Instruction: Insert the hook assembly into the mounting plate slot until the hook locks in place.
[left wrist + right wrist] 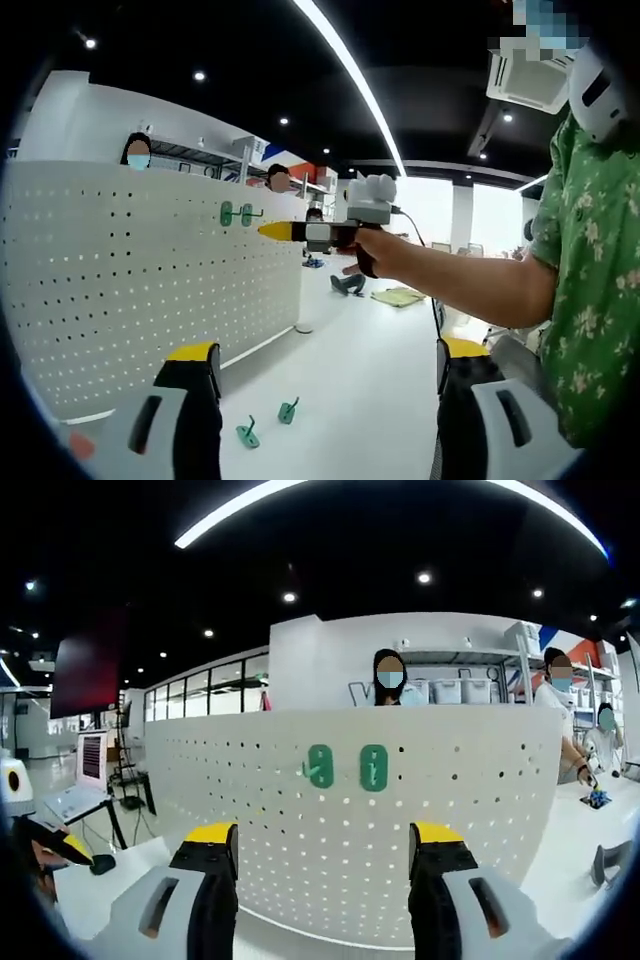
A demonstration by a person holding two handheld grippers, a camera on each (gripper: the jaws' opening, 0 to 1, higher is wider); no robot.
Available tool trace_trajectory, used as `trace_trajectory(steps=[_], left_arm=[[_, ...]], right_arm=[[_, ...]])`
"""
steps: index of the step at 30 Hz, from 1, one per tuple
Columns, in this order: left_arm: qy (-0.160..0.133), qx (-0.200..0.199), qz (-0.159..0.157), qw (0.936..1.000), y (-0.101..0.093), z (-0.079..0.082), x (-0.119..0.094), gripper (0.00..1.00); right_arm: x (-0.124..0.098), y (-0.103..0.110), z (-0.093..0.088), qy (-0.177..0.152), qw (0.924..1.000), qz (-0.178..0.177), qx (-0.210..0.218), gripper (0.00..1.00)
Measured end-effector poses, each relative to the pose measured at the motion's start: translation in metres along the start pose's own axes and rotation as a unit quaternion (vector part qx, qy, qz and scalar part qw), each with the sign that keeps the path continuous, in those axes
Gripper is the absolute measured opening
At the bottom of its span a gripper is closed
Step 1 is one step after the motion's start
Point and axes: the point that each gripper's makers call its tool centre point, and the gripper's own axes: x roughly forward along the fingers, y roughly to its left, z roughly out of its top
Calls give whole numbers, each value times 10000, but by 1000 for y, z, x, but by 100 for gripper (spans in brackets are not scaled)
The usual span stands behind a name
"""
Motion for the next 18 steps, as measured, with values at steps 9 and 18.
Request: trace_trajectory(steps=[9,18], left_arm=[[0,-9,53,10000,1,-1,-3,91],[19,-27,71,10000,-2,-4,-5,91]], right_arm=[[-14,17,-7,71,9997,210,-54,70],[-27,30,-19,203,9992,347,-52,69]])
